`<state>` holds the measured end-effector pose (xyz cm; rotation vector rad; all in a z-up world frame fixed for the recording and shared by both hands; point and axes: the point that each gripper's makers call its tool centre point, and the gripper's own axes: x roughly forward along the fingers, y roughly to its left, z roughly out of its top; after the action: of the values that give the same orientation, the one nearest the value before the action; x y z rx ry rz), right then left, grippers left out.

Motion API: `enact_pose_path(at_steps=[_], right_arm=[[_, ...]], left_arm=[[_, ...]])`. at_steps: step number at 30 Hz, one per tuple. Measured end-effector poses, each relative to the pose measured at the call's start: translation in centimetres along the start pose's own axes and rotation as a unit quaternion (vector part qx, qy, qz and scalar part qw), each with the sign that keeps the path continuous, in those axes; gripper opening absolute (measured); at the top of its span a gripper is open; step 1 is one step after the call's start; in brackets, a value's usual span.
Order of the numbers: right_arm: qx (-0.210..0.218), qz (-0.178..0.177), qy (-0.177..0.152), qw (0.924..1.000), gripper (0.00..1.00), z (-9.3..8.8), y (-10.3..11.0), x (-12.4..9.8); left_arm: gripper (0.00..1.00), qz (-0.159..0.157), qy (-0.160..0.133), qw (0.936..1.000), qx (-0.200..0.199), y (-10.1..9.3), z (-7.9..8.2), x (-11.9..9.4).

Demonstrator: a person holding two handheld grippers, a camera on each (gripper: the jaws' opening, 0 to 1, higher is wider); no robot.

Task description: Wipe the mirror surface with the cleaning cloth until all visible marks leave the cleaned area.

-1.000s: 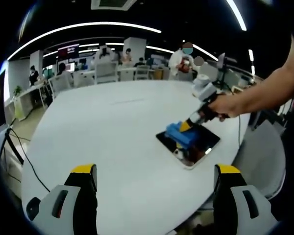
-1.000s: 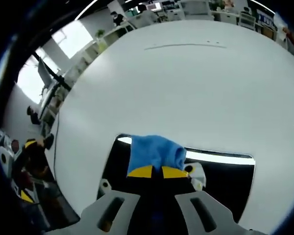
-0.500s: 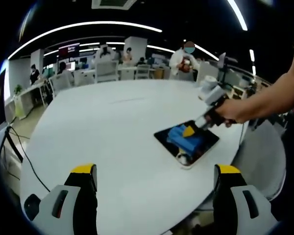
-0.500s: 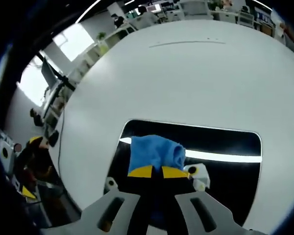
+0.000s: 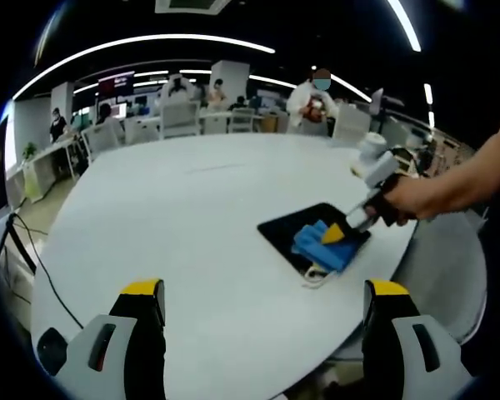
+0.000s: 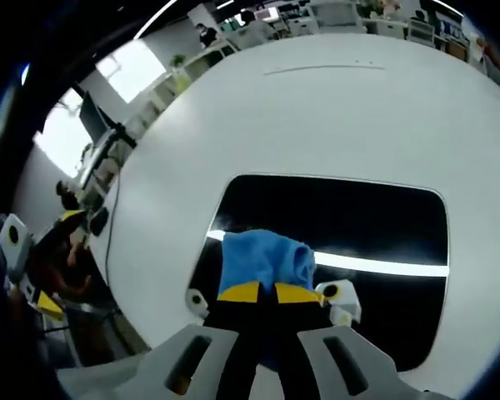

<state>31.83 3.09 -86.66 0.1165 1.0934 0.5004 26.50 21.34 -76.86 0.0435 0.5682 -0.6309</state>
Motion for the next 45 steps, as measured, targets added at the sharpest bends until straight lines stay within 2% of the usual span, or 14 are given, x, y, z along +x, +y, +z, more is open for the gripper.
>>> enact_pose_path(at_steps=[20, 27, 36, 45], right_arm=[[0.0, 0.025, 0.017, 0.9995, 0.0, -3.3, 1.3, -1.4], [-0.002, 0.029, 0.021, 0.9993, 0.0, -3.3, 1.3, -1.4], [-0.007, 0.034, 0.028, 0.999, 0.0, -3.3, 1.1, -1.5], [-0.009, 0.033, 0.03, 0.9989, 0.0, -3.6, -0.2, -2.1]], left_arm=[[1.0, 0.003, 0.007, 1.0, 0.001, -0.7, -0.8, -0.5], [1.0, 0.0, 0.0, 1.0, -0.007, -1.1, -0.5, -0.3], [1.0, 0.002, 0.007, 1.0, -0.001, -1.5, -0.6, -0.3], [1.0, 0.006, 0.008, 0.9999, 0.005, -1.8, -0.2, -0.2]])
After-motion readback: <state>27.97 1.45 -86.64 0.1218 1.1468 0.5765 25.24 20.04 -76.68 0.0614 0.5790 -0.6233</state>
